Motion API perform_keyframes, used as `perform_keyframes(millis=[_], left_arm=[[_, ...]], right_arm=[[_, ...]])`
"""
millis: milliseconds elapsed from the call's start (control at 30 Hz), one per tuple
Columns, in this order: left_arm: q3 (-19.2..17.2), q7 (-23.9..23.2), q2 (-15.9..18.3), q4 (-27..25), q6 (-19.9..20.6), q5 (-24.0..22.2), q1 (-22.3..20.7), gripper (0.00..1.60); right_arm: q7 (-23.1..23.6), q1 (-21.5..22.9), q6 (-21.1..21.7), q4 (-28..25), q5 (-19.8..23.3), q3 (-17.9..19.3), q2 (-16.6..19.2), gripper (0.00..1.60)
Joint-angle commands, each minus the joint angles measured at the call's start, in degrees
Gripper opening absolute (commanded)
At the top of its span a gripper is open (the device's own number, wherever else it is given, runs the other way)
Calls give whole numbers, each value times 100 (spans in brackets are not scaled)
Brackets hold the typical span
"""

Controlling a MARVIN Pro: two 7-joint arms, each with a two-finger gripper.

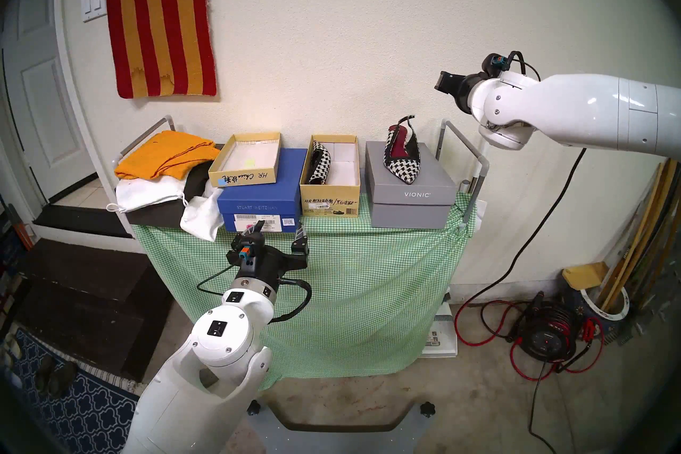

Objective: Take shoe out of the box

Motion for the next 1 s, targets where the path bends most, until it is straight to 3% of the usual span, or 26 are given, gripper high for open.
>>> perform_keyframes(millis=[0, 200, 467, 567, 633, 700, 767, 967], left_arm=[[-552, -195, 378, -101, -69, -165, -4, 160], [-1082, 29, 830, -308, -246, -190, -429, 160], [-1810, -475, 1279, -834, -266, -366, -836, 160], [-1866, -768, 1501, -938, -78, -370, -1109, 160], [-1929, -1070, 1641, -928, 144, -649, -1337, 160], [-1974, -1105, 1687, -955, 268, -749, -1319, 160], [-2018, -1336, 1837, -774, 584, -858, -1594, 160], [-1991, -1641, 2030, -628, 1023, -1011, -2045, 160]], right_arm=[[-126, -87, -504, -66, -172, -25, 89, 160], [-144, -98, -465, -68, -180, -1, 95, 160], [-198, -130, -543, -84, -249, 19, 105, 160], [-215, -139, -570, -87, -272, 24, 106, 160], [-230, -147, -594, -89, -292, 28, 107, 160], [-234, -148, -595, -90, -296, 29, 107, 160], [-249, -154, -604, -93, -310, 35, 109, 160], [-281, -162, -607, -101, -339, 44, 114, 160]])
